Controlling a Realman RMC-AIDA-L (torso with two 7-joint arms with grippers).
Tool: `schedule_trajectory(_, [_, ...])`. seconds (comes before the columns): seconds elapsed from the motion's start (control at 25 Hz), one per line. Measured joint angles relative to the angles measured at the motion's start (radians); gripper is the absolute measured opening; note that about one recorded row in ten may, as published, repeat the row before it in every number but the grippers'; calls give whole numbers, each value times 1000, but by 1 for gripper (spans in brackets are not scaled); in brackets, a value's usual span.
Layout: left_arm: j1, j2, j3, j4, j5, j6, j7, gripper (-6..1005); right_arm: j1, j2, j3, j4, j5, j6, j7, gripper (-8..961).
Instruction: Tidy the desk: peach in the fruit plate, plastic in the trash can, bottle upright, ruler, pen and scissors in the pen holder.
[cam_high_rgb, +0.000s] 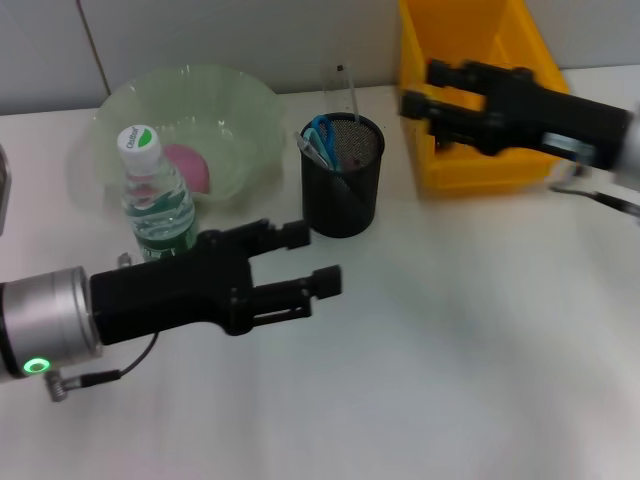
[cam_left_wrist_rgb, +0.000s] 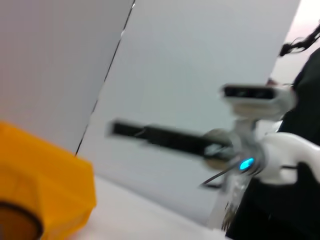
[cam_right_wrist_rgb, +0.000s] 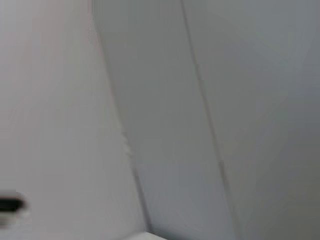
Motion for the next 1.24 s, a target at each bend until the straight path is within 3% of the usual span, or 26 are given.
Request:
schedule_trajectory(0.12, [12, 9, -44, -3, 63, 15, -37, 784, -36, -35, 43, 7, -12, -142, 63, 711])
schedule_trajectory(0.16, [17, 12, -62, -5, 85, 20, -39, 784, -47, -63, 48, 8, -55, -201, 95, 721])
schedule_trajectory(0.2, [21, 15, -73, -6, 102, 22, -40, 784, -47, -63, 48, 8, -55, -201, 95, 730])
schedule_trajectory(0.24, [29, 21, -101, -10, 136, 30, -41, 784, -47, -80, 49, 11, -95, -229, 106, 739])
schedule_trajectory(0.28, [37, 32, -137, -19, 175, 50, -35, 784, -35, -110, 53, 35, -168, -273, 116, 747])
schedule_trajectory(0.32, [37, 32, -137, -19, 175, 50, -35, 784, -35, -110, 53, 35, -168, -273, 116, 756])
schedule_trajectory(0.36, [33, 49, -185, -44, 199, 101, -15, 784, -17, -129, 55, 60, -218, -284, 120, 765])
schedule_trajectory(0.44, [25, 55, -202, -55, 204, 126, -6, 784, -6, -134, 55, 71, -238, -284, 121, 783])
schedule_trajectory(0.6, [-19, 95, -226, -92, 215, 210, 9, 784, 51, -131, 52, 104, -304, -276, 128, 818])
schedule_trajectory(0.72, [-67, 113, -234, -131, 238, 245, 36, 784, 91, -113, 47, 123, -356, -243, 128, 827])
schedule_trajectory(0.76, [-80, 115, -240, -141, 248, 251, 45, 784, 118, -95, 44, 128, -400, -216, 127, 827])
schedule_trajectory(0.96, [-107, 104, -248, -153, 295, 240, 59, 784, 157, -67, 45, 151, -460, -183, 92, 827])
schedule_trajectory(1.24, [-126, 98, -272, -174, 311, 223, 82, 784, 154, -70, 45, 145, -462, -178, 88, 827])
